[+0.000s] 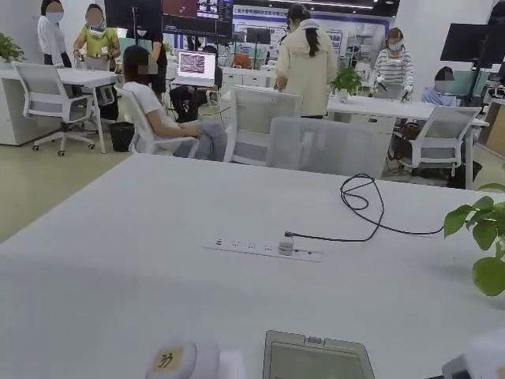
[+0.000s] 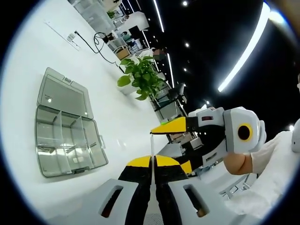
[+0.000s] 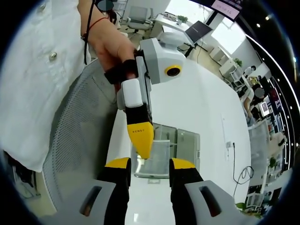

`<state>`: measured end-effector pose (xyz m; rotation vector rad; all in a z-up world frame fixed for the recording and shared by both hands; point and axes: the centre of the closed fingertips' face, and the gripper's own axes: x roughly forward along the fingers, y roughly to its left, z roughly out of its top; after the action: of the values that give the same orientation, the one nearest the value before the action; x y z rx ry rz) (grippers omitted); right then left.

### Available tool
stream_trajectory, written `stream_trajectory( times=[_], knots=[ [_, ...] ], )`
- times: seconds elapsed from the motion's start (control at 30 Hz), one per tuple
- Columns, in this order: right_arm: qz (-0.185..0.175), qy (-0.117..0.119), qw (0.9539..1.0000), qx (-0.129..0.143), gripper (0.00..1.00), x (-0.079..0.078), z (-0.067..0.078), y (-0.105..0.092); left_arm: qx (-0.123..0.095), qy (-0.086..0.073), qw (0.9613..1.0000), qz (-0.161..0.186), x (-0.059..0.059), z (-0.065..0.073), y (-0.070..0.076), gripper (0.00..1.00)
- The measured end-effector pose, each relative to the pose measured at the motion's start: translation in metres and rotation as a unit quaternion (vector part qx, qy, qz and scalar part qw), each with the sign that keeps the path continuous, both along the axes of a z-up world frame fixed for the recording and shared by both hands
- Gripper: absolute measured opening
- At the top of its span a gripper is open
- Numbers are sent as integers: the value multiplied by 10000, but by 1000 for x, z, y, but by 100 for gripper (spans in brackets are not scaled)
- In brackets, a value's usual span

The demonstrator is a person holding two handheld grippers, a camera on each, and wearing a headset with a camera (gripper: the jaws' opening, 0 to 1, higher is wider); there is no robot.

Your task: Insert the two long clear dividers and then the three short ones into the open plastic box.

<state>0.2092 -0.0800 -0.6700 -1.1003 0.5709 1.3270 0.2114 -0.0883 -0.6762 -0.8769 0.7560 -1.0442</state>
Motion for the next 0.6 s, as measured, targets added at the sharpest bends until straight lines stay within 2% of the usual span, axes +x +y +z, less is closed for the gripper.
stream_trajectory(
  times=[0.07, 0.2, 0.23, 0.33, 0.37, 0.47, 0.5, 0.57, 0.6],
  knots=[
    [-14, 3, 10000, 21, 34, 1, 2, 0, -24, -42, 10000, -12, 0, 2, 0, 0],
    [-56, 95, 9999, 103, 34, 3, 6, -1, 269, -482, 9984, -137, 0, 1, 2, 0],
    [-75, 133, 9998, 132, 33, 3, 8, -1, 395, -642, 9970, -168, 1, -1, 4, 0],
    [-136, 279, 9992, 237, 32, 5, 11, -2, 575, -1024, 9926, -307, -1, -2, 6, 0],
    [-152, 361, 9988, 278, 32, 5, 13, -3, 697, -1254, 9889, -384, -3, -3, 7, 0],
    [-169, 574, 9976, 350, 29, 5, 15, -4, 876, -1753, 9787, -612, -7, -2, 7, 0],
    [-159, 677, 9969, 375, 29, 4, 16, -4, 1007, -1965, 9725, -736, -10, -4, 7, 0],
    [-151, 822, 9956, 426, 28, 4, 17, -4, 1121, -2222, 9650, -829, -11, -5, 7, 0],
    [-148, 1023, 9935, 485, 26, 1, 19, -3, 1110, -2355, 9616, -870, -12, -3, 7, 0]
  ],
)
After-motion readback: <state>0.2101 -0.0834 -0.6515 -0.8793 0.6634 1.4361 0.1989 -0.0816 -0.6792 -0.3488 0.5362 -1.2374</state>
